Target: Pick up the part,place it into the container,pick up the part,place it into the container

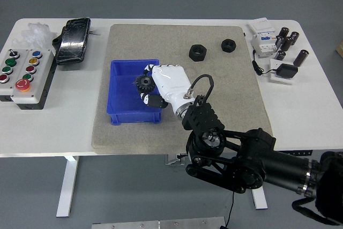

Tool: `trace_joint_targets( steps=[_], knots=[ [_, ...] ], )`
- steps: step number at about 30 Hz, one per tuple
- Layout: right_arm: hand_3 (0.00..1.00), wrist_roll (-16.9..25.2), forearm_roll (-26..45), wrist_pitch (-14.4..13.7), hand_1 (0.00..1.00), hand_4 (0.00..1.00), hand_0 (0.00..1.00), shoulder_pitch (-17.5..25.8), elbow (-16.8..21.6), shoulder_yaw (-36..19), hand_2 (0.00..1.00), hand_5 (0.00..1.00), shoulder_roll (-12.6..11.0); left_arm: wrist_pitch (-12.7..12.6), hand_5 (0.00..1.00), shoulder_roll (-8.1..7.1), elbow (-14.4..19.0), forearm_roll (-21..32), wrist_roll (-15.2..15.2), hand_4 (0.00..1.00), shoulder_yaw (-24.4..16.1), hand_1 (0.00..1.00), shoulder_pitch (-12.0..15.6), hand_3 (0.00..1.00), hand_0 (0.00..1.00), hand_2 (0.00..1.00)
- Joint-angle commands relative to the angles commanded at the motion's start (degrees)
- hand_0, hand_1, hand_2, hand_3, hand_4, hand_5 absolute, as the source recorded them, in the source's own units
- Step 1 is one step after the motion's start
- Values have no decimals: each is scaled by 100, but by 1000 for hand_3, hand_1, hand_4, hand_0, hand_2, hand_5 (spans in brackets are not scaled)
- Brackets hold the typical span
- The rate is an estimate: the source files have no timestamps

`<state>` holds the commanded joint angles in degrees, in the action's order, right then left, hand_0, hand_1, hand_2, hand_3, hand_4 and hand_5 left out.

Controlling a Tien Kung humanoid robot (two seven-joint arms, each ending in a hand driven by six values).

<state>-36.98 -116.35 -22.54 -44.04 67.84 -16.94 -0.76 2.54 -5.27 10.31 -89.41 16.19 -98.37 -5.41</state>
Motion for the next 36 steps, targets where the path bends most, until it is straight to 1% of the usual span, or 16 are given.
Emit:
trace_joint_targets(
  steps=[1, 2, 7, 8, 13, 14, 17, 20, 21, 23, 25, 26, 27, 31, 32, 36],
  knots=[
    [738, 0, 4, 6, 790, 388, 530, -3, -10, 18, 805, 264, 7, 0, 493, -1, 0, 1, 1, 622, 0, 567, 2, 637, 660, 547],
    [892, 0, 6, 9, 865, 501, 602, -4, -15, 29, 903, 247, 12, 0, 492, -1, 0, 2, 1, 622, 1, 566, 3, 638, 660, 547],
    [892, 0, -69, 10, 865, 501, 602, 2, -19, 22, 903, 247, 38, 3, 492, 1, 0, 11, -7, 622, 15, 566, 0, 638, 660, 547],
    [900, 0, -79, 7, 874, 556, 617, 4, -19, 16, 914, 247, 38, 4, 486, 0, 0, 10, -9, 620, 17, 566, -2, 638, 660, 546],
    [900, 0, -74, 8, 874, 556, 617, 32, -24, -3, 914, 247, 40, 5, 486, -6, 0, 4, -16, 620, 17, 566, -7, 638, 660, 546],
    [926, 0, -80, 14, 881, 696, 627, 38, -21, -16, 930, 273, 39, 6, 480, -7, 0, 1, -16, 617, 15, 566, -7, 637, 660, 546],
    [926, 0, -162, -39, 881, 696, 627, 78, 13, -120, 930, 273, 26, 7, 480, -8, 0, -9, -17, 617, 9, 566, -6, 637, 660, 546],
    [926, 0, -332, -251, 881, 696, 627, 207, 145, -386, 930, 273, -47, 8, 480, -6, 0, -17, -23, 617, 3, 566, -1, 637, 660, 546],
    [890, 0, -408, -350, 837, 635, 583, 284, 228, -506, 883, 243, -94, 8, 478, -5, 0, -20, -26, 614, 1, 566, 2, 636, 660, 546],
    [890, 0, -615, -569, 837, 635, 583, 482, 435, -820, 883, 243, -224, 6, 478, -1, 0, -14, -30, 614, -1, 566, 15, 636, 660, 546],
    [890, 0, -797, -693, 837, 635, 583, 665, 601, -1131, 883, 243, -357, 4, 478, 5, 0, -20, -28, 614, -14, 566, 31, 636, 660, 546],
    [871, 0, -871, -726, 789, 668, 525, 757, 661, -1297, 843, 279, -423, 3, 477, 7, 0, -26, -27, 612, -22, 566, 39, 636, 661, 546],
    [871, 0, -912, -737, 789, 668, 525, 877, 688, -1472, 843, 279, -508, 2, 477, 9, 0, -30, -27, 612, -30, 566, 47, 636, 661, 546],
    [871, 0, -746, -715, 789, 668, 525, 1220, 528, -1969, 843, 279, -692, -4, 477, 10, 0, -33, -33, 612, -48, 566, 58, 636, 661, 546],
    [875, 0, -648, -714, 783, 678, 499, 1305, 445, -2048, 848, 269, -716, -4, 476, 11, 0, -32, -35, 610, -48, 566, 58, 636, 661, 546],
    [875, 0, -386, -749, 783, 678, 499, 1475, 179, -2029, 848, 269, -692, -1, 476, 21, 0, -53, -34, 610, -60, 566, 58, 636, 661, 546]
  ],
)
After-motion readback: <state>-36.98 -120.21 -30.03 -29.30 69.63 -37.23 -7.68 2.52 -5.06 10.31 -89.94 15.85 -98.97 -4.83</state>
